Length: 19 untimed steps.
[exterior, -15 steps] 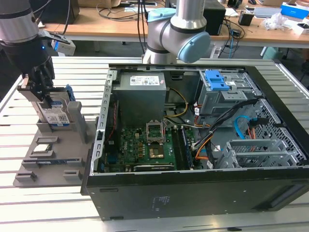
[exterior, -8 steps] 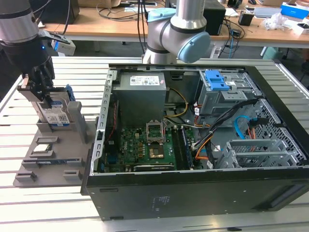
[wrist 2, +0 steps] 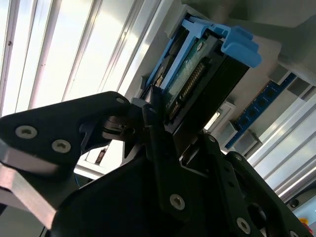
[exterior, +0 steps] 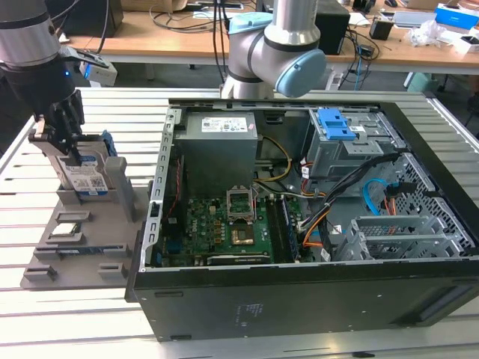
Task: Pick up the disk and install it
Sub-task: 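Pick up the disk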
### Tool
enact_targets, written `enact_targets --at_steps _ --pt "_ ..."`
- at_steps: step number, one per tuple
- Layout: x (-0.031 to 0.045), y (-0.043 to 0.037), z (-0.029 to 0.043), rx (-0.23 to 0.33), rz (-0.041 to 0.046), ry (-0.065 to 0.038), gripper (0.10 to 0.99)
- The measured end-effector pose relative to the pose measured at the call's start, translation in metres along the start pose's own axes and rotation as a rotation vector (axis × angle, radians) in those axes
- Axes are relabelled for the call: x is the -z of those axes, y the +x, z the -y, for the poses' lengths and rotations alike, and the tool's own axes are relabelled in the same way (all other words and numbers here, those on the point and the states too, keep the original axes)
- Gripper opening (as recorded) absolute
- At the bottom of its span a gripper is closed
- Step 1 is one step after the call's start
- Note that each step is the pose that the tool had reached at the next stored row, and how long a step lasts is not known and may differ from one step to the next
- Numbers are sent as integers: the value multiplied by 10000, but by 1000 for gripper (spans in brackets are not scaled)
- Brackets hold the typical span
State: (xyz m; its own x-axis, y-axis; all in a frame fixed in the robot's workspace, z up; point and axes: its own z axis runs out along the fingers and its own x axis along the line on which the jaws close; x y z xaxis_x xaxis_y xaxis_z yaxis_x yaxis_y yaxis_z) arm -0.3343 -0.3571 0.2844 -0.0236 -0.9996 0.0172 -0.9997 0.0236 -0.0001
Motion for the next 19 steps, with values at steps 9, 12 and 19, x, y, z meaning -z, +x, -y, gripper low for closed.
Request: enact_targets --at_steps 9,12,19 --pt "0 0 0 0 -4 19 361" --pt "23 0 0 0 -10 20 361" --pt "176 -10 0 0 -10 19 361"
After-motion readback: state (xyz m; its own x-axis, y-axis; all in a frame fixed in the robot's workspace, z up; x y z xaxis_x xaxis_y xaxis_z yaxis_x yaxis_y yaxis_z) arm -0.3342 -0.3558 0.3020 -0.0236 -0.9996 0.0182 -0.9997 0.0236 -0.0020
